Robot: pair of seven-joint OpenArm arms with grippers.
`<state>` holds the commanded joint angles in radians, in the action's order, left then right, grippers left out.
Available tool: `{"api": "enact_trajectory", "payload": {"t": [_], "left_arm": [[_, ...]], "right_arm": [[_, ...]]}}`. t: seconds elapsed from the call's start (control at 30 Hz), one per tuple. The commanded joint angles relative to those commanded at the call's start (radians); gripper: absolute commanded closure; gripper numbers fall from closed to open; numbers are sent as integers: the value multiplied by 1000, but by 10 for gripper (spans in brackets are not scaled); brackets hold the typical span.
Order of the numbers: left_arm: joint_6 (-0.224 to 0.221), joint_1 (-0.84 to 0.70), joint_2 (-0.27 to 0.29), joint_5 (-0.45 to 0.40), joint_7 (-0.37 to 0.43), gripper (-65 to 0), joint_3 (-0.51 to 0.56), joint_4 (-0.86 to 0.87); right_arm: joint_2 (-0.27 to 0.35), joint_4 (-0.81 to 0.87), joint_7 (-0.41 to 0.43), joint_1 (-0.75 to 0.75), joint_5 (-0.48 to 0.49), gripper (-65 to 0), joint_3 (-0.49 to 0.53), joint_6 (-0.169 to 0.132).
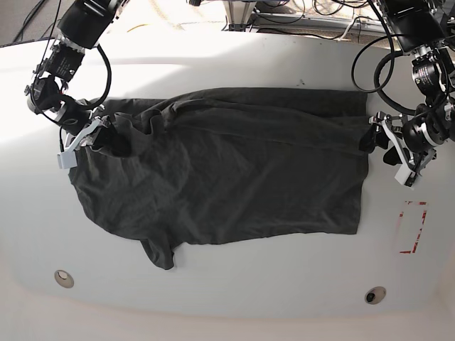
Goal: Layout the t-shirt on the table in an organized manner, then fold the t-shirt properly
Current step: 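Pinch the shirt edge with the right gripper and drag it outward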
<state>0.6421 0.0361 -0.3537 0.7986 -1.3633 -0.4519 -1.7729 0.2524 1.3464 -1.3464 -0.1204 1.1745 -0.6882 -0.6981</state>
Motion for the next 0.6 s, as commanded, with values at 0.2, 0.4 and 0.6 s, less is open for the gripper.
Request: {"api": "enact_trajectory", "payload": {"t": [0.2, 0.4, 0.6], "left_arm": [[0, -14, 0, 0, 0, -397, 0, -2], [0, -14, 2, 0, 0, -397, 0, -2], [0, -14, 2, 0, 0, -397, 0, 0]], "right_arm": [[38, -75, 5, -63, -54, -468, -11, 0], [66, -74, 5, -57, -57, -650, -55, 0], [114, -74, 5, -2, -57, -650, -58, 0]]}}
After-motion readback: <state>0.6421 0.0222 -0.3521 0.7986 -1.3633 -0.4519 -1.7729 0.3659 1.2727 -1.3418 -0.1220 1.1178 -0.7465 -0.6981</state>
